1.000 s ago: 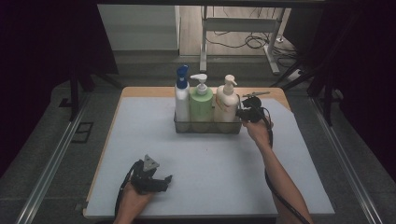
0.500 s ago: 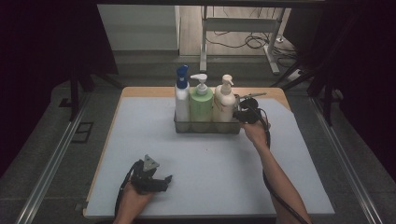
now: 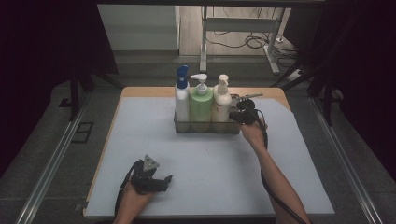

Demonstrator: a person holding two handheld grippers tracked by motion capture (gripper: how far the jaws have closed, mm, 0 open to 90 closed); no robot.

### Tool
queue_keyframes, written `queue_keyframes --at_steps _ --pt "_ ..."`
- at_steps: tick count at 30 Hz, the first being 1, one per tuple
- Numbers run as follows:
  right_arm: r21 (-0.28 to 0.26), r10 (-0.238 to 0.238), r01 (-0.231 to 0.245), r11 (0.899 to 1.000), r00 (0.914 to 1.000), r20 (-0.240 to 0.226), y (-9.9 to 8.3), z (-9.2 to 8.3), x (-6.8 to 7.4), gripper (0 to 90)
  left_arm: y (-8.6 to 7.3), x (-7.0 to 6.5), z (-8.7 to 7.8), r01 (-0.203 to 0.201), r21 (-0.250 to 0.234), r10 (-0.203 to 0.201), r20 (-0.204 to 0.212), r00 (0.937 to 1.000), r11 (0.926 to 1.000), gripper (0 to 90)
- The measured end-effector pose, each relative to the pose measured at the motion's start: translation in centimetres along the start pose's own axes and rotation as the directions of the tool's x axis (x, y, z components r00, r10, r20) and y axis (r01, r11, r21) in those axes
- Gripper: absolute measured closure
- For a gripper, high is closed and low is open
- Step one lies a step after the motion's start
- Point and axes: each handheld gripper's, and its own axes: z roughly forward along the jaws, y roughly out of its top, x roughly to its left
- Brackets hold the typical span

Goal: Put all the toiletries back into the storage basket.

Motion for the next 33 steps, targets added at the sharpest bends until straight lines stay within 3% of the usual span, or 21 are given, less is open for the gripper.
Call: queue_keyframes --at_steps 10,33 --pt "0.003 -0.016 0.016 1.0 0.9996 -0.024 0.0 0.0 0.7 87.4 0.0 0.0 0.0 0.0 0.0 0.0 0.0 1.0 1.0 12.0" --pt "0.009 -0.026 0.027 1.0 0.9992 -0.03 0.0 -0.4 1.4 89.4 0.0 0.0 0.0 0.003 -0.003 -0.003 0.0 1.0 1.0 12.0"
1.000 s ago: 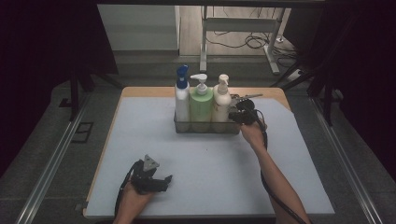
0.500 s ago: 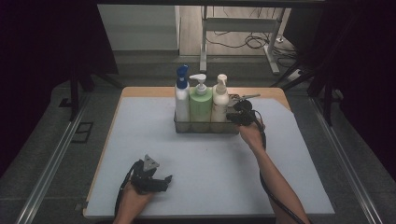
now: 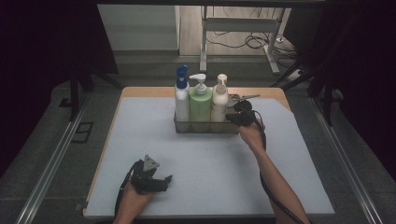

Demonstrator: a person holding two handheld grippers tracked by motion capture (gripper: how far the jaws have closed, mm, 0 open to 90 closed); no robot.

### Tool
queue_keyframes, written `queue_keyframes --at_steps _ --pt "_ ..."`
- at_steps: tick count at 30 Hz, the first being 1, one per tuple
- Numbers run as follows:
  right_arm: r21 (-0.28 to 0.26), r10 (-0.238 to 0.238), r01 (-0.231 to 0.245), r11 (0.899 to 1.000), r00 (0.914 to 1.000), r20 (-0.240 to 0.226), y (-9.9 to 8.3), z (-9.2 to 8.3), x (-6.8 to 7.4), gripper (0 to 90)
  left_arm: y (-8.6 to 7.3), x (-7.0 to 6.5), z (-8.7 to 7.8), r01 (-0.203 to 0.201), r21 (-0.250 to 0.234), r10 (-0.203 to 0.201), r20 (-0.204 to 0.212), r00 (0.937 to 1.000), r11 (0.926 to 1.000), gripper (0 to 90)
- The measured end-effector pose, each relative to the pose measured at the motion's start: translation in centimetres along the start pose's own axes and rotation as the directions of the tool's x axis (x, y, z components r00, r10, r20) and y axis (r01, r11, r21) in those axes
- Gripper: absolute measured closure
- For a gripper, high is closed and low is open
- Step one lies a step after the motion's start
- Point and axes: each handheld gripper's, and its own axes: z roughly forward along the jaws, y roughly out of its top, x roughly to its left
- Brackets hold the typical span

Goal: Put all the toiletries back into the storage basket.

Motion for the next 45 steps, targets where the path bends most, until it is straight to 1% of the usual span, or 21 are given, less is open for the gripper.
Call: queue_keyframes --at_steps 2,4,5,11,16,24,29,32,36,45 --pt "-0.001 0.001 -0.001 1.0 1.0 0.002 0.0 0.0 0.0 89.2 0.0 0.0 0.0 -0.003 0.003 0.003 -0.001 1.0 1.0 12.0" --pt "-0.002 0.004 -0.004 1.0 0.9999 0.01 -0.1 0.0 -0.1 85.5 0.0 0.0 0.0 -0.004 0.003 0.004 0.0 1.0 1.0 12.0" --pt "-0.001 0.001 -0.001 1.0 0.9998 0.02 -0.1 0.0 -0.1 84.7 0.0 0.0 0.0 -0.004 0.003 0.004 -0.001 1.0 1.0 12.0" --pt "-0.004 -0.024 0.025 1.0 0.9986 0.047 0.0 -0.2 0.1 82.3 0.0 0.0 0.0 -0.004 0.002 0.004 0.0 1.0 1.0 12.0" --pt "-0.01 -0.019 0.02 1.0 0.9989 0.042 0.1 -0.6 -0.1 79.1 0.0 0.0 0.0 -0.005 0.002 0.005 -0.001 1.0 1.0 12.0" --pt "-0.012 -0.024 0.025 1.0 0.9988 0.044 0.1 -1.1 -0.1 72.0 0.0 0.0 0.0 -0.008 0.004 0.008 -0.002 1.0 1.0 12.0" --pt "-0.017 -0.025 0.026 1.0 0.9983 0.053 0.0 -1.6 -0.3 66.5 0.0 0.0 0.0 -0.006 0.003 0.006 -0.002 1.0 1.0 12.0" --pt "-0.021 -0.02 0.021 1.0 0.9984 0.053 0.0 -1.9 -0.3 61.7 0.0 0.0 0.0 -0.005 0.003 0.005 -0.002 1.0 1.0 12.0" --pt "-0.023 -0.028 0.029 0.999 0.9986 0.045 0.0 -2.5 -0.2 56.7 0.0 0.0 0.0 -0.005 0.003 0.005 -0.002 1.0 1.0 12.0" --pt "-0.047 -0.045 0.046 0.998 0.9981 0.042 -0.2 -3.6 0.0 47.4 0.0 0.0 0.0 -0.004 0.001 0.004 -0.001 1.0 1.0 12.0"
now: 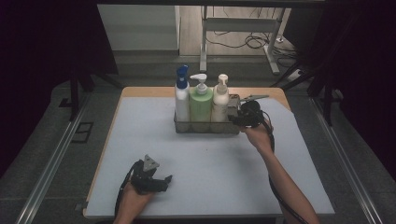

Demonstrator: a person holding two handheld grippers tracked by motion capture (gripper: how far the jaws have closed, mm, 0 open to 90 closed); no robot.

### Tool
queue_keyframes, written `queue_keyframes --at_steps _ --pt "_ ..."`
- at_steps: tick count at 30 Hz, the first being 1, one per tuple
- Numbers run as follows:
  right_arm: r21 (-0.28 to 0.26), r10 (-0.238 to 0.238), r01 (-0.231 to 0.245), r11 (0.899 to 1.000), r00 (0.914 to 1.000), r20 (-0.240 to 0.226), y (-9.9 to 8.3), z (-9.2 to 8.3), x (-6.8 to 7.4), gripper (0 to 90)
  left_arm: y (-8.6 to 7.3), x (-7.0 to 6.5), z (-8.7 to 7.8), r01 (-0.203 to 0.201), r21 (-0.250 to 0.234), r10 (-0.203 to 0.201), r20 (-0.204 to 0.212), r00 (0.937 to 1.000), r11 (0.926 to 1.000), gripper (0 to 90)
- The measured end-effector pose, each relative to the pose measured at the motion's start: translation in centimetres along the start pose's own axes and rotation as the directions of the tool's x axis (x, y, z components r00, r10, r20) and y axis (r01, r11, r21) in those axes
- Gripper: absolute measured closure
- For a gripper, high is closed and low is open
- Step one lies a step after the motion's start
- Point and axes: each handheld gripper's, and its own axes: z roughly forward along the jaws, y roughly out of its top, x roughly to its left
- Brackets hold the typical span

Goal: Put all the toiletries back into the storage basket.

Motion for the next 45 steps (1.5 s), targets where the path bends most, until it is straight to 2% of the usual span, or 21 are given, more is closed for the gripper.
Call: queue_keyframes --at_steps 9,16,29,39,41,45 --pt "0.004 -0.015 0.015 1.0 0.9997 -0.019 -0.5 -0.8 0.1 37.8 0.0 0.0 0.0 -0.001 0.0 0.001 0.0 1.0 1.0 12.0" --pt "0.013 -0.039 0.04 0.999 0.9989 -0.027 -1.1 -1.4 0.2 33.2 0.0 0.0 0.0 0.004 -0.004 -0.004 0.0 1.0 1.0 12.0" --pt "0.011 -0.052 0.052 0.999 0.9978 -0.041 -2.6 -2.9 0.1 26.5 0.0 0.0 0.0 -0.001 0.0 0.001 -0.001 1.0 1.0 12.0" --pt "0.025 -0.128 0.129 0.991 0.9902 -0.057 -3.9 -4.1 1.1 19.4 0.0 0.0 0.0 0.004 -0.005 -0.004 -0.001 1.0 1.0 12.0" --pt "0.03 -0.146 0.148 0.989 0.9873 -0.062 -4.2 -4.3 1.3 15.4 0.0 -0.1 0.0 0.003 -0.006 -0.003 -0.002 1.0 1.0 12.0" --pt "0.023 -0.155 0.157 0.987 0.985 -0.076 -4.6 -4.9 1.5 13.6 0.0 -0.1 0.0 0.003 -0.006 -0.003 -0.002 1.0 1.0 12.0"
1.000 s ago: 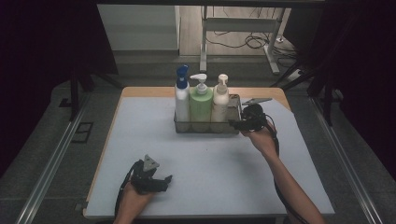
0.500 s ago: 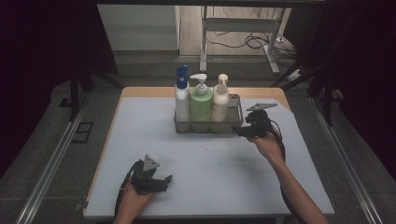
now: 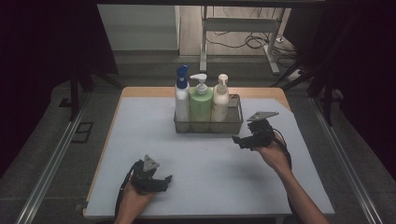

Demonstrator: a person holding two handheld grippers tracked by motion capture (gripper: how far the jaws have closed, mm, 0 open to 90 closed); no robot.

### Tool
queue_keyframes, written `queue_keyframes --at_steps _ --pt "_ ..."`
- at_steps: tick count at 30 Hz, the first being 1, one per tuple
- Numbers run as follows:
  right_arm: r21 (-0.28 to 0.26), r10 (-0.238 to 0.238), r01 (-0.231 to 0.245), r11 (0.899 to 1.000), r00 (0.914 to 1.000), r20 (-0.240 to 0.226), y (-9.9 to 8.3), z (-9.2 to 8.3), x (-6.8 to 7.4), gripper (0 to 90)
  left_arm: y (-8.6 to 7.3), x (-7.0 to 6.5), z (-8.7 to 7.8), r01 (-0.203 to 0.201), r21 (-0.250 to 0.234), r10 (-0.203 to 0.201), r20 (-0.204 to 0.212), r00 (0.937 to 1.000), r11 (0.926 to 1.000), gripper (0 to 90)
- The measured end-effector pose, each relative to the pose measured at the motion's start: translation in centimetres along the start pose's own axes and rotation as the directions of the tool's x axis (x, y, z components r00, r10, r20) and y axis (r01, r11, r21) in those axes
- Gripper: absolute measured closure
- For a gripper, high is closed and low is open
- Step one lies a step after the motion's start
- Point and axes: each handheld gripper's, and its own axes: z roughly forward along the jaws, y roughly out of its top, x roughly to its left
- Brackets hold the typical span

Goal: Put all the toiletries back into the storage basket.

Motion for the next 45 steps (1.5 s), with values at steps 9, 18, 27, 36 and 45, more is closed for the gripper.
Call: queue_keyframes --at_steps 9,18,27,36,45 --pt "0.008 -0.028 0.028 1.0 0.9995 -0.012 -1.3 -1.0 0.5 9.8 0.0 0.0 0.0 0.0 -0.001 0.0 -0.001 1.0 1.0 12.0" --pt "0.006 -0.04 0.04 0.999 0.9991 -0.016 -2.6 -1.9 0.5 1.6 0.0 0.0 0.0 0.0 -0.001 0.0 -0.001 1.0 1.0 12.0" --pt "0.011 -0.047 0.048 0.999 0.9986 -0.022 -4.2 -3.2 0.4 0.0 0.0 0.0 0.0 -0.001 -0.001 0.001 -0.002 1.0 1.0 12.0" --pt "0.001 -0.045 0.045 0.999 0.999 -0.004 -6.0 -4.3 0.5 0.0 0.0 0.0 0.0 -0.001 -0.001 0.001 -0.002 1.0 1.0 12.1" --pt "0.007 -0.013 0.013 1.0 0.9999 0.002 -8.5 -4.0 0.4 0.0 0.0 0.0 0.0 -0.001 -0.001 0.001 -0.002 1.0 1.0 12.0"
